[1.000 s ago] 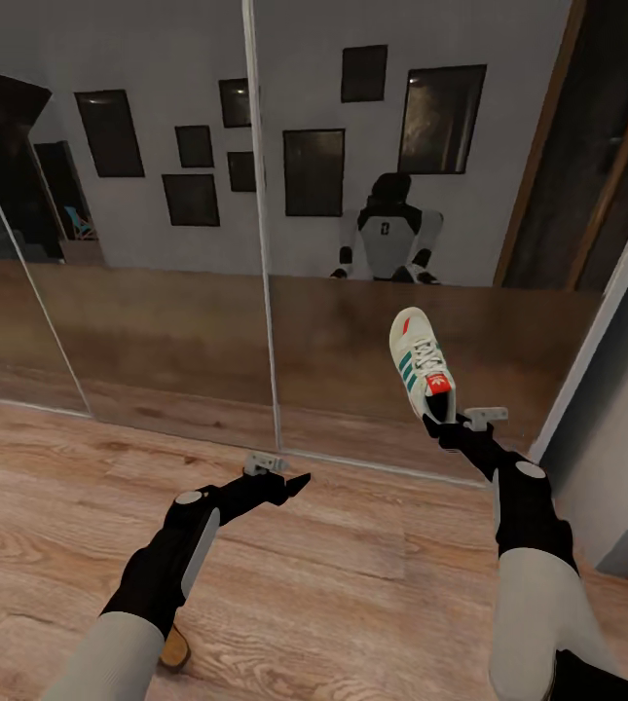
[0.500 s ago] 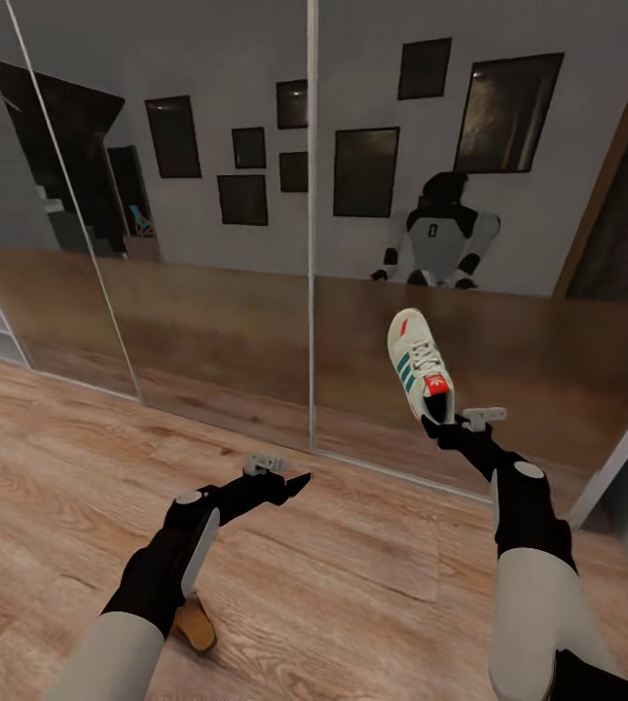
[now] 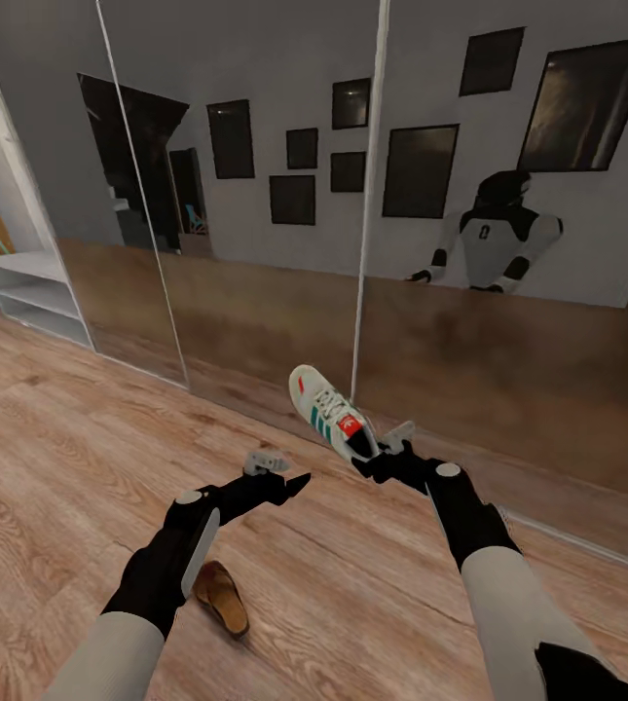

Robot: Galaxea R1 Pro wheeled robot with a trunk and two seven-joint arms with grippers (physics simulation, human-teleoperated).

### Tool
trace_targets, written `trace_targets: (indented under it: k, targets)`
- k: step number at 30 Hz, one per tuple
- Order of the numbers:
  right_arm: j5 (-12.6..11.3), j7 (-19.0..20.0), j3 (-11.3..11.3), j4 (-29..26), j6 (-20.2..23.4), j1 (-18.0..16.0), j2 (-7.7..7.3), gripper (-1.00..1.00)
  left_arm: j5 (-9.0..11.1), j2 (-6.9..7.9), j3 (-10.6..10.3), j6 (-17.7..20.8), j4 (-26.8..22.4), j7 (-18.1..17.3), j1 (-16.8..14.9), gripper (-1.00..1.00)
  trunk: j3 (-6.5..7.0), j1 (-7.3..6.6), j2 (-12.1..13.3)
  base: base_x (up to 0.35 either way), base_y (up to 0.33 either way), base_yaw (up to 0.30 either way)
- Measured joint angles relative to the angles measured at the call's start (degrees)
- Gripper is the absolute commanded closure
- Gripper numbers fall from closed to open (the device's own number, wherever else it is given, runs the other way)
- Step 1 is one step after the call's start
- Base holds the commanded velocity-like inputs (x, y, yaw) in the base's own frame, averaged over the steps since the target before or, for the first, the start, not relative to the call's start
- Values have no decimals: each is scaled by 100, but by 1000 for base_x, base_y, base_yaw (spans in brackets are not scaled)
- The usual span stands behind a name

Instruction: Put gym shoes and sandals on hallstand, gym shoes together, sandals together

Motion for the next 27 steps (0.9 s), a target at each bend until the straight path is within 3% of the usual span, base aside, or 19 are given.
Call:
trace_targets:
  k: [11,21,27]
  targets:
    - [1,0,81,79,0,-1,-1,100,0,0,0,-1,0,3,0,-100,0,-1,0,43,-21,297]
    - [-11,-1,81,79,2,-1,-2,100,14,0,3,-2,1,4,0,-100,0,-1,0,155,-176,297]
    - [-12,1,81,80,2,-1,0,100,222,3,14,-11,-1,0,0,-100,0,0,0,27,-192,297]
